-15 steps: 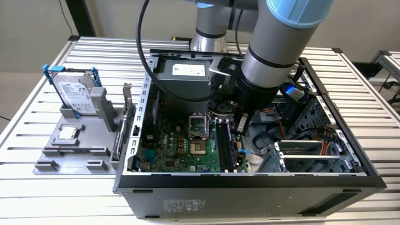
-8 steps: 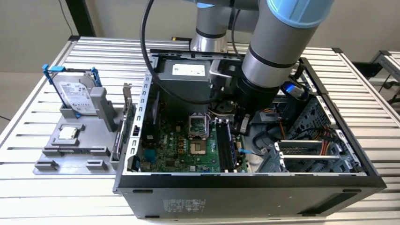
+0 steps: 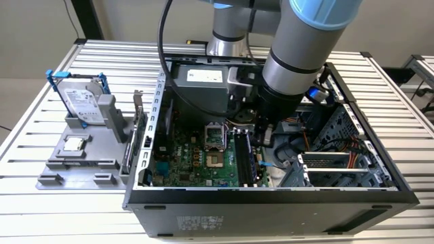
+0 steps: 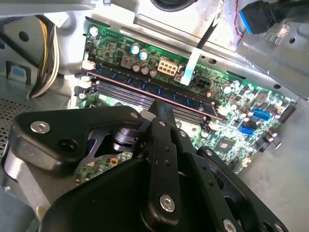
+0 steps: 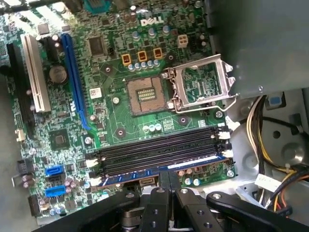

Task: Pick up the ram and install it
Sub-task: 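Press down the ram until it locks into place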

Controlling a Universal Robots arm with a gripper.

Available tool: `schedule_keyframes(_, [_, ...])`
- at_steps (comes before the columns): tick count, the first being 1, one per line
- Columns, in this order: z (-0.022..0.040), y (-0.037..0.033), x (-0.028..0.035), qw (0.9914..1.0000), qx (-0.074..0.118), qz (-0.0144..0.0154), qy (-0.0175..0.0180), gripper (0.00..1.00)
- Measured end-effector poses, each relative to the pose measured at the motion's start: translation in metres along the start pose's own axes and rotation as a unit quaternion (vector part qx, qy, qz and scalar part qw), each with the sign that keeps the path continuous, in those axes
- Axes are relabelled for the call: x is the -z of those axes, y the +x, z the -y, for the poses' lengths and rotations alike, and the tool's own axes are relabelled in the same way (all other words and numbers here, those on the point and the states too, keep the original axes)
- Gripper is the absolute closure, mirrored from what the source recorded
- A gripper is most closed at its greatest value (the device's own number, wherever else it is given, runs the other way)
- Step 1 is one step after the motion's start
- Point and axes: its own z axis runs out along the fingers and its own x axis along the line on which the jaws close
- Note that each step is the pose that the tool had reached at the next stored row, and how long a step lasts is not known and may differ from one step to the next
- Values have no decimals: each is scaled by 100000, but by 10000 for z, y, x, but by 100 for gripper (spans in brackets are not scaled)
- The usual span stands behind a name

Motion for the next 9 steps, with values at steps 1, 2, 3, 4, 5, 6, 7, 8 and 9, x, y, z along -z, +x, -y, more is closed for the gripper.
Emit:
schedule_keyframes(1, [0, 0, 0, 99998, 579, -17, 36, 100])
schedule_keyframes(2, [0, 0, 0, 99993, 1151, -33, 87, 100])
schedule_keyframes(3, [0, 0, 0, 99985, 1697, -44, 147, 100])
schedule_keyframes(4, [0, 0, 0, 99975, 2212, -56, 211, 100])
schedule_keyframes(5, [0, 0, 0, 99963, 2709, -64, 283, 100])
schedule_keyframes(6, [0, 0, 0, 99948, 3200, -70, 366, 100])
schedule_keyframes(7, [0, 0, 0, 99931, 3679, -77, 445, 100])
schedule_keyframes(8, [0, 0, 0, 99912, 4157, -83, 509, 100])
schedule_keyframes(9, [0, 0, 0, 99894, 4560, -89, 564, 100])
